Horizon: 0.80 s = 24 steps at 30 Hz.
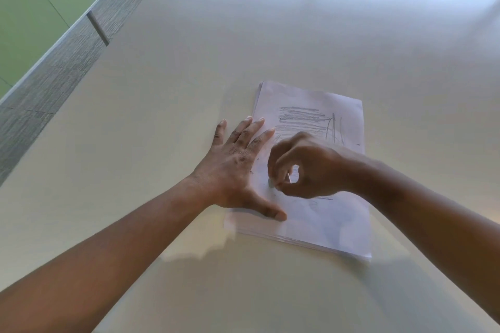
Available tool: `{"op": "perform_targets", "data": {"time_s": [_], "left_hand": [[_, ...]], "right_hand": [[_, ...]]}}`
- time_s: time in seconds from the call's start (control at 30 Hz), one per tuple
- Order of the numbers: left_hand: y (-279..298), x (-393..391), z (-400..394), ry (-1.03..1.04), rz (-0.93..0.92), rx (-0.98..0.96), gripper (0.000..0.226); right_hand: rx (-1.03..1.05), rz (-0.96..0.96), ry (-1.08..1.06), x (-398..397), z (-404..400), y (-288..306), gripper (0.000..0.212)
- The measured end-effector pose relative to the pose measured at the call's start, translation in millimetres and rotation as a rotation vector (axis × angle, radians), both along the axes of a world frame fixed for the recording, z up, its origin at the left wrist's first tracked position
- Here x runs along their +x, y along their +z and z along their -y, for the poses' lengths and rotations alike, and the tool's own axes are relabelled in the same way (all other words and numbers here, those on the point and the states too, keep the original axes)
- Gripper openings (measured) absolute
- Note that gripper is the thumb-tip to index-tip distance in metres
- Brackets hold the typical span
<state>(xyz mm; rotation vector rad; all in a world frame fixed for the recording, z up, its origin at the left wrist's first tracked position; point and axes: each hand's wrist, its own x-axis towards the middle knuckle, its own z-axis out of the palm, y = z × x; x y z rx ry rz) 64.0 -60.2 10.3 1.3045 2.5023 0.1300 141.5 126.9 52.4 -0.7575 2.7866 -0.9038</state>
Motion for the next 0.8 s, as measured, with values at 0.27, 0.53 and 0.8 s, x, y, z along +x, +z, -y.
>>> {"op": "perform_targets", "data": {"time_s": [0.27,0.53,0.8], "left_hand": [[1.5,1.5,0.3,0.004,0.002,0.008,0.159],[-0.1,1.2,0.4,0.008,-0.005,0.019,0.157],[-0.3,0.8,-0.5,0.002,-0.005,0.018,0.16]], "right_hand": [[-0.016,-0.014,-0.056,2.8,-1.1,-2.5,0.008],[0.042,0.045,0.005,14.9,-1.2,3.1,0.01],[0.011,-0.055,0.033,11.3,-0.2,-0.9,0.01]]}}
